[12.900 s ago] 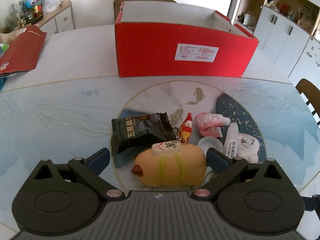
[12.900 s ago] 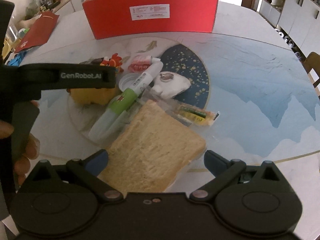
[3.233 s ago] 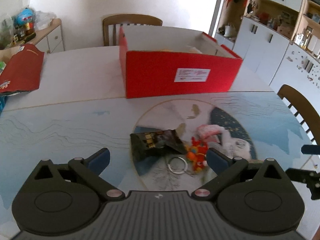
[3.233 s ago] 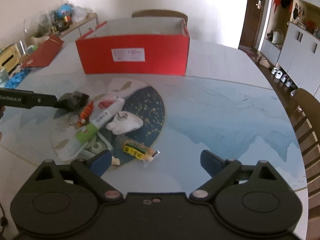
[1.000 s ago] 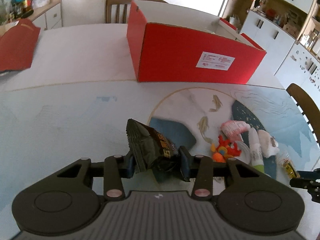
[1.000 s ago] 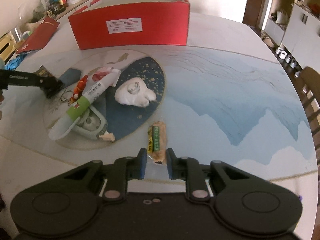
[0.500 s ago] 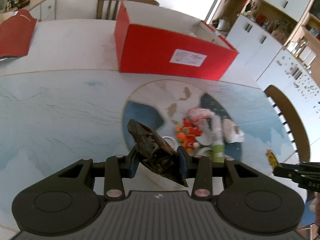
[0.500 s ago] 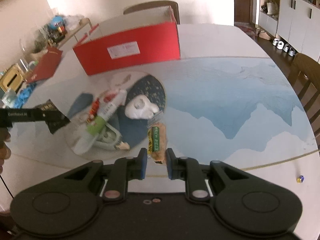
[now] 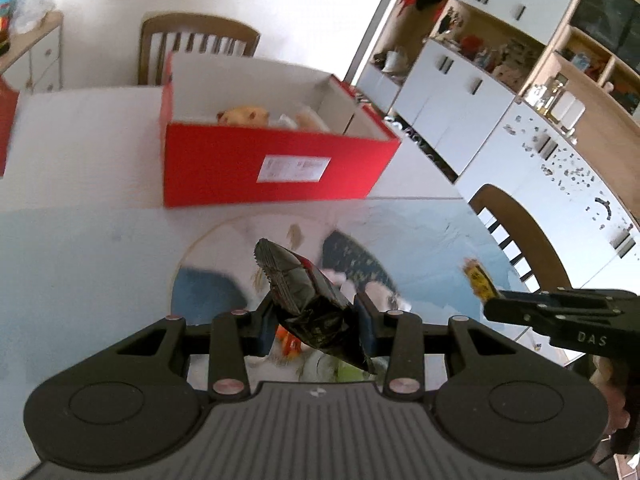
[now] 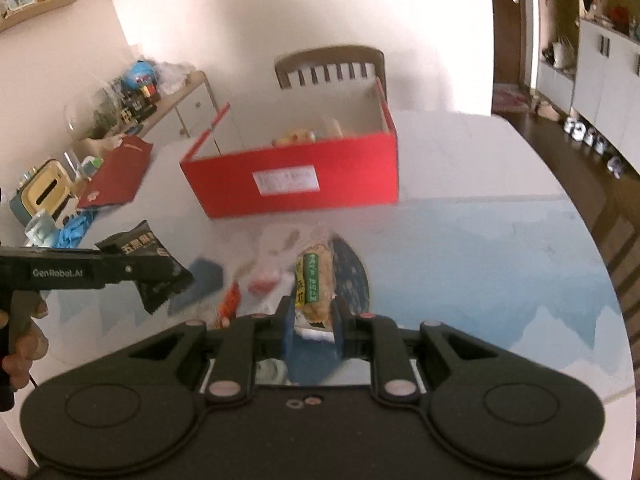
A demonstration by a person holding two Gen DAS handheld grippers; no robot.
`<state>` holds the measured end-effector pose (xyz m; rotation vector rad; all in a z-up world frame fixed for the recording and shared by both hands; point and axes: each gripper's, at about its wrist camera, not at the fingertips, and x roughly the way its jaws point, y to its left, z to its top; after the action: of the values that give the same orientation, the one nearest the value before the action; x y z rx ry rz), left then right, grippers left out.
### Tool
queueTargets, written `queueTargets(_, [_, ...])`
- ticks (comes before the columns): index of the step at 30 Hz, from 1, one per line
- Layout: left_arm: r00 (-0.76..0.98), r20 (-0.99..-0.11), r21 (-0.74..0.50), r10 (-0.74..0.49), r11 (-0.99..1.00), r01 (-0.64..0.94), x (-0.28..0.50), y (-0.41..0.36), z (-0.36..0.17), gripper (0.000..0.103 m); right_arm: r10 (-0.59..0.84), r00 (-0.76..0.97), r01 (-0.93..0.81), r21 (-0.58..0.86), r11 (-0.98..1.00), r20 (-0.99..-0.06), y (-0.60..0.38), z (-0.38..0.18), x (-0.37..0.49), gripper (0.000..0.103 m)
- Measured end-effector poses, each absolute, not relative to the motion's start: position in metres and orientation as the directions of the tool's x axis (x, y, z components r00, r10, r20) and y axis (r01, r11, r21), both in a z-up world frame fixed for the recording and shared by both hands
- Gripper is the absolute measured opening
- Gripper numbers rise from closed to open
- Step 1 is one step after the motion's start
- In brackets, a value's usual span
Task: Organize objects
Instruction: 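Lift and carry the black bag and snack bar with both grippers over the box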
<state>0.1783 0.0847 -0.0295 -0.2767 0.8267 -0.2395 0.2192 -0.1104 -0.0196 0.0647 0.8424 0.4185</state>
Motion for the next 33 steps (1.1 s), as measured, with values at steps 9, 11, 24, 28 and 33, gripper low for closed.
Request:
queueTargets(9, [0.699, -0.640, -0.292, -0.317, 0.943, 0.160, 0.215, 0.092, 0.006, 0.039, 0.420, 0.625, -0.365, 0.229, 0.902, -0.657, -0.085, 0.015, 0.268, 0.019])
queueTargets(11, [0.705, -0.633, -0.281, -0.318, 0.944, 0.174, 0.224, 0.093, 0.012, 0.039, 0.419, 0.633, -0.372, 0.219, 0.902, -0.651, -0.078, 0.020, 0.278, 0.019])
queueTargets(24, [0.721, -0.640, -0.188, -0.267, 0.964, 0.190, 0.301, 0.111, 0.025, 0.039, 0.388, 0.643, -0.401, 0.140, 0.905, -0.660, -0.030, 0.025, 0.344, 0.019])
queueTargets(28, [0.714, -0.656, -0.174, -0.244, 0.970, 0.172, 0.327, 0.119, 0.021, 0.039, 0.370, 0.643, -0.391, 0.127, 0.911, -0.671, -0.018, 0.020, 0.366, 0.019])
queueTargets(33, [0.695, -0.682, -0.149, -0.225, 0.974, 0.169, 0.359, 0.124, 0.013, 0.039, 0.354, 0.632, -0.382, 0.120, 0.916, -0.690, -0.007, 0.010, 0.390, 0.019])
